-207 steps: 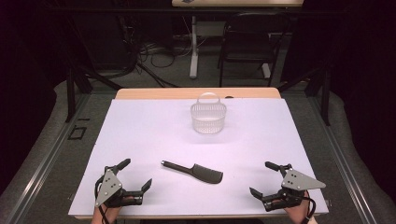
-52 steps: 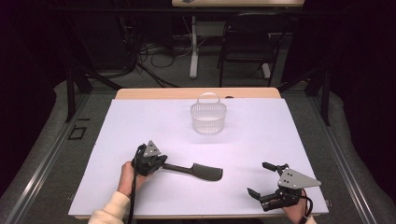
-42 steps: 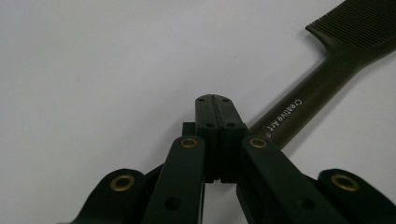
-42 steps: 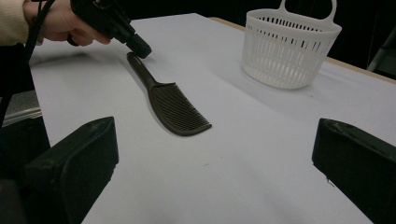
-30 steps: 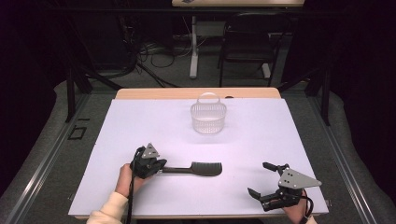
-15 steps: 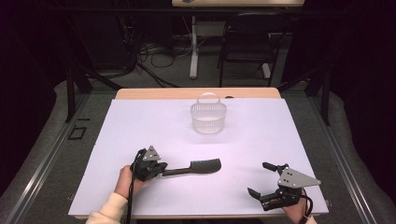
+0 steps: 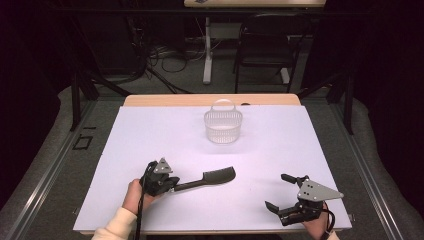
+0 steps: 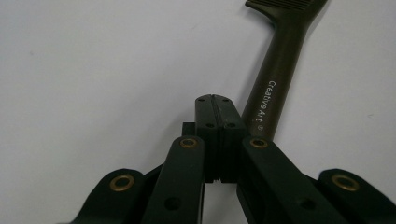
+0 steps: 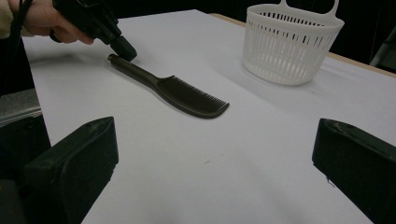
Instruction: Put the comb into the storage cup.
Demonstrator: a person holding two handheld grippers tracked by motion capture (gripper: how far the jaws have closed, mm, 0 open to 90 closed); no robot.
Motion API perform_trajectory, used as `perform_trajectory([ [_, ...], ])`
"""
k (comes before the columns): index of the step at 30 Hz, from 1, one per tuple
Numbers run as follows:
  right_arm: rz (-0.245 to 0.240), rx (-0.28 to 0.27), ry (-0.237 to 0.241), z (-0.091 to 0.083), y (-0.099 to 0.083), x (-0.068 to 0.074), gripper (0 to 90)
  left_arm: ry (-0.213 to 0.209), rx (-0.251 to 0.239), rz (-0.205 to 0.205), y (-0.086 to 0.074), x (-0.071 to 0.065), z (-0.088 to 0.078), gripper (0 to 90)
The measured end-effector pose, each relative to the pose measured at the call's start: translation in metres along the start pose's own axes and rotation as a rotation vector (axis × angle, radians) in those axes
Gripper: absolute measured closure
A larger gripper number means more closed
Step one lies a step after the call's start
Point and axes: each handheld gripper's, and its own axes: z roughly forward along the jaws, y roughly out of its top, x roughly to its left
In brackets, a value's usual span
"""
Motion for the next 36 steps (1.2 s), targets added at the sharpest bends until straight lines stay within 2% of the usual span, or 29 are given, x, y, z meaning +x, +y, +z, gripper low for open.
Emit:
perform_trajectory([
  [6,-0.002,0.002,0.002,0.0,0.0,0.0,0.0,-0.007,0.017,-0.01,0.0,-0.001,-0.001,89.7],
  [15,-0.002,0.006,0.005,0.001,0.0,0.0,0.0,-0.004,0.01,-0.01,0.001,-0.003,-0.002,85.3],
  [21,-0.001,0.006,0.008,0.001,0.0,0.0,0.0,0.017,-0.025,-0.019,0.003,0.0,-0.008,70.1],
  [24,0.002,0.007,0.01,0.002,-0.001,0.0,0.0,0.043,-0.04,-0.021,0.005,0.001,-0.012,55.8],
  [25,0.002,0.007,0.01,0.002,-0.001,0.0,0.0,0.052,-0.046,-0.022,0.006,0.001,-0.013,55.8],
  [27,0.003,0.004,0.011,0.002,0.0,0.0,0.0,0.062,-0.057,-0.022,0.007,0.002,-0.016,46.1],
  [28,0.003,0.004,0.011,0.002,0.0,0.0,0.0,0.068,-0.061,-0.02,0.008,0.003,-0.018,46.1],
  [31,0.002,0.013,0.012,0.002,-0.001,0.0,0.0,0.087,-0.06,-0.021,0.012,0.002,-0.021,33.4],
  [36,0.007,0.016,0.013,0.003,-0.001,0.0,0.0,0.088,-0.064,-0.012,0.017,0.0,-0.023,22.0],
])
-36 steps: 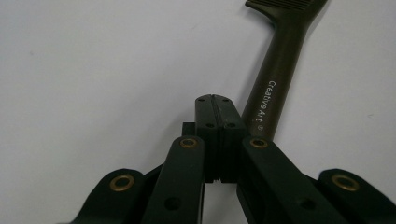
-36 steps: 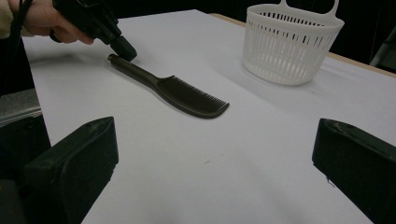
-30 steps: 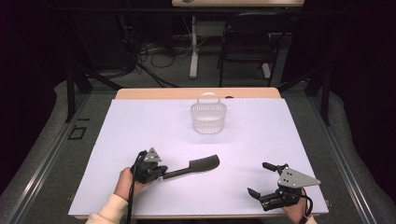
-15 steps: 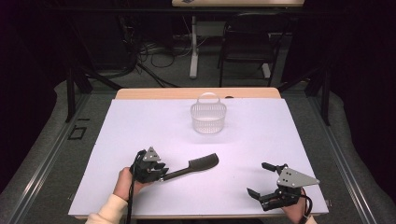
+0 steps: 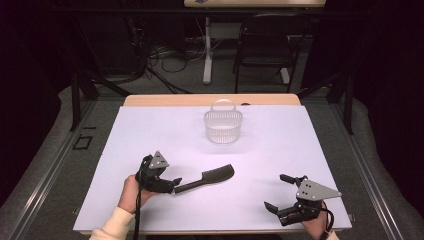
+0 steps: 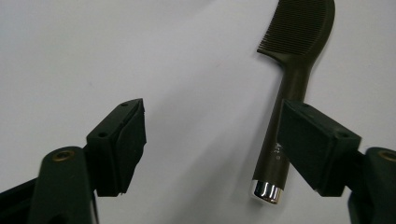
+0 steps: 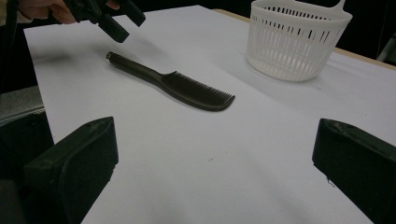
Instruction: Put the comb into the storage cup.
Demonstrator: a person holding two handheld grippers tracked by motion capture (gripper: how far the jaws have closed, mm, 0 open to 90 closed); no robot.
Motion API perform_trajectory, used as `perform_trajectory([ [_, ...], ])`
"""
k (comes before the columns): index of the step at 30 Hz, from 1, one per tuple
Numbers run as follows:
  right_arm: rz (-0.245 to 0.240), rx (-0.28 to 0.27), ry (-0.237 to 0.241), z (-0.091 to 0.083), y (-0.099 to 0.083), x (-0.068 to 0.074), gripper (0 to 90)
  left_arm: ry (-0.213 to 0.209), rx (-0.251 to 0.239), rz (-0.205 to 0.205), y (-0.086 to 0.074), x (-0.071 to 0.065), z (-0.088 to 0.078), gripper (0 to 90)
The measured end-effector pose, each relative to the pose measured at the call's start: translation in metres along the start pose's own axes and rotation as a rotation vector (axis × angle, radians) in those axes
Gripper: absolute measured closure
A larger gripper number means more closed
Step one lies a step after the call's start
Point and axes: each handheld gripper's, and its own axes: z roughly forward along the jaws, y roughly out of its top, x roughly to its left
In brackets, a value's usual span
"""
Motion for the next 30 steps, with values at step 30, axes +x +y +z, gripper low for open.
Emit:
perform_trajectory([
  [30,0.0,0.001,-0.004,0.002,-0.001,-0.001,0.0,0.001,0.065,0.1,0.023,-0.025,0.016,0.0],
])
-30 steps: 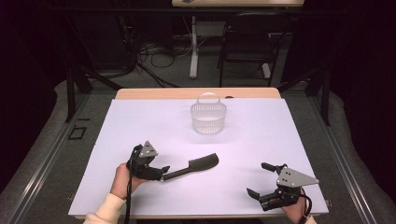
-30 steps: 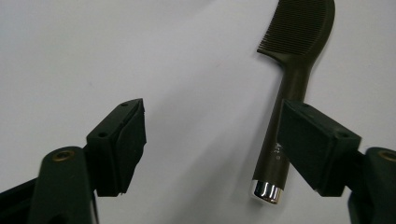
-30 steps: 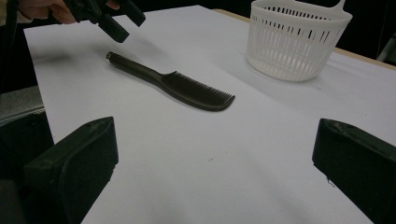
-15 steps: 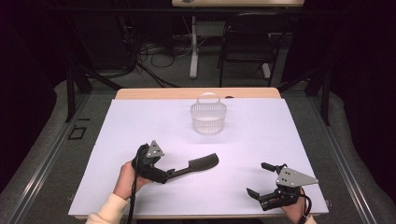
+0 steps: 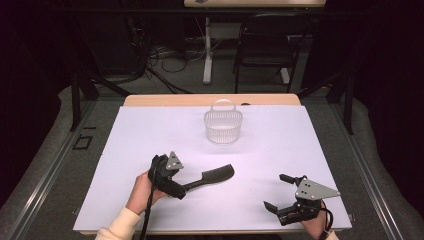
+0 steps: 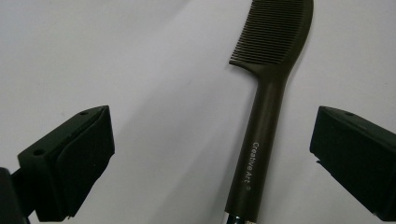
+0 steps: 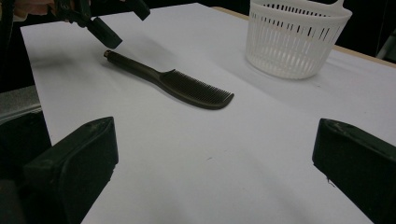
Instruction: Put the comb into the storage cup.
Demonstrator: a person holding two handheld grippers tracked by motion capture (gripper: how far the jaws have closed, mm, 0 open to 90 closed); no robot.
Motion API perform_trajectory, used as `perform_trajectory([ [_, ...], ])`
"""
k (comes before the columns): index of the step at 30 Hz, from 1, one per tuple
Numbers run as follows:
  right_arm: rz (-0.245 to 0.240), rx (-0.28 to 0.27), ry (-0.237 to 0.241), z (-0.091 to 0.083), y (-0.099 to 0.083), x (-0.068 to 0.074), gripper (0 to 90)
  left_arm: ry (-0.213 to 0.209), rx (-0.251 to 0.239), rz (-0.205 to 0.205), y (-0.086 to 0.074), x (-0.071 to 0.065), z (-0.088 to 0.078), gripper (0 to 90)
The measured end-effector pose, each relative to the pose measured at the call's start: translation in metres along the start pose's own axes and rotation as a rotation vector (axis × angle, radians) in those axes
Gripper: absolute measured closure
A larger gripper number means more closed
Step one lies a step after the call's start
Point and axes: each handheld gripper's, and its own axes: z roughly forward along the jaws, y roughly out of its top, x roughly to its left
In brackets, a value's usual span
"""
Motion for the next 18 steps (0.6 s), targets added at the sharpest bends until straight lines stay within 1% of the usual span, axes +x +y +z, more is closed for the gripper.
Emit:
perform_trajectory([
  [5,0.001,-0.004,0.002,0.0,0.0,0.0,0.0,-0.004,0.016,0.02,0.004,-0.004,0.006,0.0],
  [7,-0.001,-0.002,0.001,0.0,0.0,0.0,0.0,-0.009,0.025,0.02,0.006,-0.005,0.008,0.0],
  [14,-0.001,-0.001,0.003,0.0,0.0,0.0,0.0,-0.024,0.072,0.063,0.013,-0.011,0.011,0.0],
  [18,-0.001,0.001,0.004,0.0,0.0,0.001,0.0,-0.016,0.094,0.081,0.017,-0.015,0.011,0.0],
])
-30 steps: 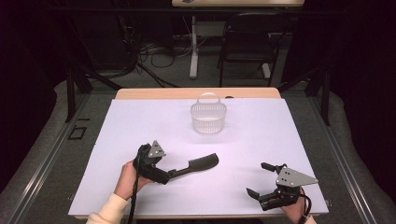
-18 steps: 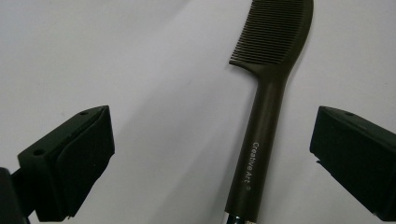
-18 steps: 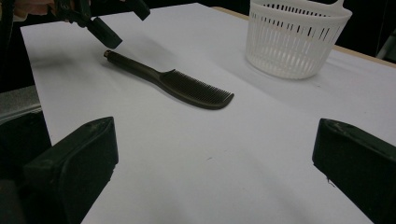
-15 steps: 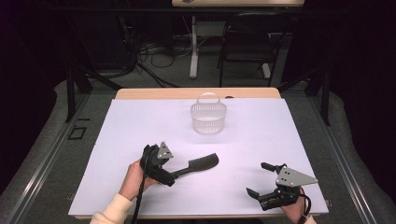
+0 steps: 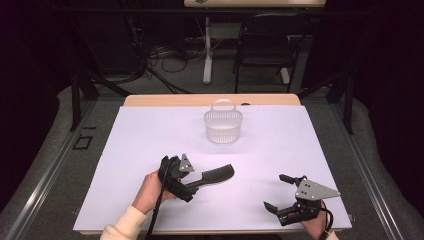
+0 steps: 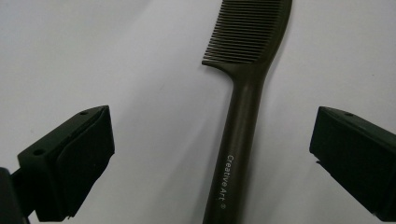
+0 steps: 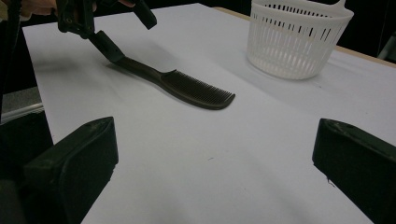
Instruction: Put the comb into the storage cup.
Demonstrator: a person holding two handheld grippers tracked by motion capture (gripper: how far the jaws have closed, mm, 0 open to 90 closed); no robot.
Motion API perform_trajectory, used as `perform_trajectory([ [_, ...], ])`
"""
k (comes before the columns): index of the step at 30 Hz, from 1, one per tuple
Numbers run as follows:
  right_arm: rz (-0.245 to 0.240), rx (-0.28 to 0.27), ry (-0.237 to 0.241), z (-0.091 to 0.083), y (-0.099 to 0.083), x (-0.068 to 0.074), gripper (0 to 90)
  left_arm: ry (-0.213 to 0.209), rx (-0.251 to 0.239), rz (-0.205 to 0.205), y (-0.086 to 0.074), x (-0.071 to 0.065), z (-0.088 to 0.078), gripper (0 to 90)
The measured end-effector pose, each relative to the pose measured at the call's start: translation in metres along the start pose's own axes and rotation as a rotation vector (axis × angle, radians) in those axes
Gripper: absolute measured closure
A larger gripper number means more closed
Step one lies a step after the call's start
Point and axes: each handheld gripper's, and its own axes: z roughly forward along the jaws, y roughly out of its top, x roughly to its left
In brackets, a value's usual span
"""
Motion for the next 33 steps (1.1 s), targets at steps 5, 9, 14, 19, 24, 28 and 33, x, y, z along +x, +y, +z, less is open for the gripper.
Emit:
perform_trajectory([
  [5,0.006,0.001,-0.001,-0.001,0.0,0.0,0.0,0.007,0.046,0.016,0.005,-0.002,0.0,3.2],
  [9,0.005,0.001,-0.002,-0.001,0.0,-0.001,0.0,-0.002,0.069,0.016,0.011,-0.003,0.002,4.1],
  [14,0.007,0.0,-0.002,-0.001,-0.001,0.0,0.0,-0.008,0.13,0.019,0.018,-0.004,0.005,0.7],
  [19,0.005,0.002,-0.002,-0.001,0.0,0.0,0.0,-0.017,0.158,0.048,0.024,-0.007,0.008,5.6],
  [24,0.005,0.003,0.0,-0.001,0.0,-0.001,0.0,-0.038,0.19,0.068,0.03,-0.009,0.012,16.5],
  [28,0.007,0.002,0.0,-0.001,0.0,-0.001,0.0,-0.041,0.213,0.077,0.034,-0.009,0.015,23.9],
  [33,0.006,0.002,0.004,-0.001,0.0,0.0,0.0,-0.062,0.255,0.076,0.036,-0.007,0.022,35.9],
])
